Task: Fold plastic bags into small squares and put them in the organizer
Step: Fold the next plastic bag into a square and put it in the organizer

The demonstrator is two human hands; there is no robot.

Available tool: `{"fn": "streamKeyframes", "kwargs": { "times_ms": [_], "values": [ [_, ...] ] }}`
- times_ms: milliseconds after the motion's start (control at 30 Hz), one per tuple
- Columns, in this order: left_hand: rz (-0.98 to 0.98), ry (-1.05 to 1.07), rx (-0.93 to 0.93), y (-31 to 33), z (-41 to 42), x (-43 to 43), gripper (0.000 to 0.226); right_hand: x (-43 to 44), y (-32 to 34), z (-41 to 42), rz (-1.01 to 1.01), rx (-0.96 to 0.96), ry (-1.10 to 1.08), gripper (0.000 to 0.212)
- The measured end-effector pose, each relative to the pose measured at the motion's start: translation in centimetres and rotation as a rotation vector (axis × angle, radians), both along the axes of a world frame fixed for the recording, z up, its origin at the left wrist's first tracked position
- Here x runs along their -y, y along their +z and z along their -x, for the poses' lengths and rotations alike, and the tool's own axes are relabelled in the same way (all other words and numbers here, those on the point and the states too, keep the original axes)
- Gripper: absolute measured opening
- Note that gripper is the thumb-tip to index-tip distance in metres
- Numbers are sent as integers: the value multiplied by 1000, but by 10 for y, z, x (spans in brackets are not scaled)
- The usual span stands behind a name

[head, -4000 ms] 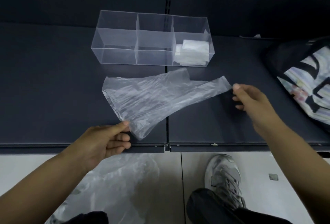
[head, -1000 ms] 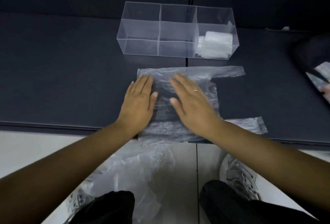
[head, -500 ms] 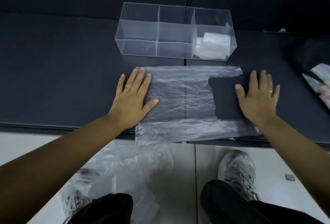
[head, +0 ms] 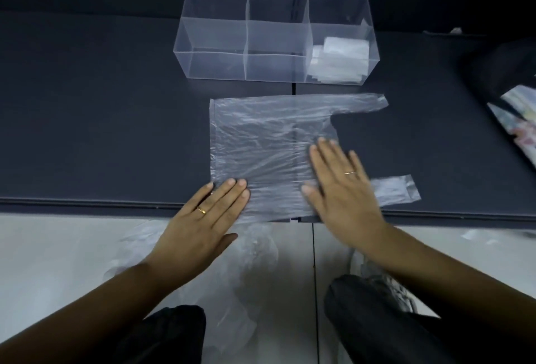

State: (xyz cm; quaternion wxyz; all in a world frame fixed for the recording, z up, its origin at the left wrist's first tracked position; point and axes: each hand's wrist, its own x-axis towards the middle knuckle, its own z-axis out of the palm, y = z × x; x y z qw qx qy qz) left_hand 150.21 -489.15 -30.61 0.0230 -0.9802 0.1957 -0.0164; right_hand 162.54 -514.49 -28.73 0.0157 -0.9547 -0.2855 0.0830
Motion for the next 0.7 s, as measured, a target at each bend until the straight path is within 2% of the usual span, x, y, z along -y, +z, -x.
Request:
{"fn": "streamKeyframes", "kwargs": {
  "times_ms": [133,233,300,367,433,467,533,600,700],
  "values": [
    [39,15,12,4,-1,2,61,77,3,-18,-25,59,-326,76],
    [89,30,31,9,-2,6,51,98,14,-22,-70,84,-495,77],
    [120,19,58,15,-3,6,46,81,25,-14,-218,99,-380,76],
    [168,0,94,25,-6,7,39,46,39,6,-390,-57,-101,77],
    [229,-21,148,38,-9,10,34,7,44,28,-398,-209,200,85],
    [260,-34,181,45,-10,11,32,-8,43,35,-386,-209,305,88],
    [321,-48,222,60,-13,16,29,-29,38,42,-381,-128,353,76],
    [426,-8,206,74,-14,18,29,-32,37,38,-429,-12,242,50],
    [626,114,84,90,-17,11,32,-7,43,23,-521,105,104,15]
  ]
}}
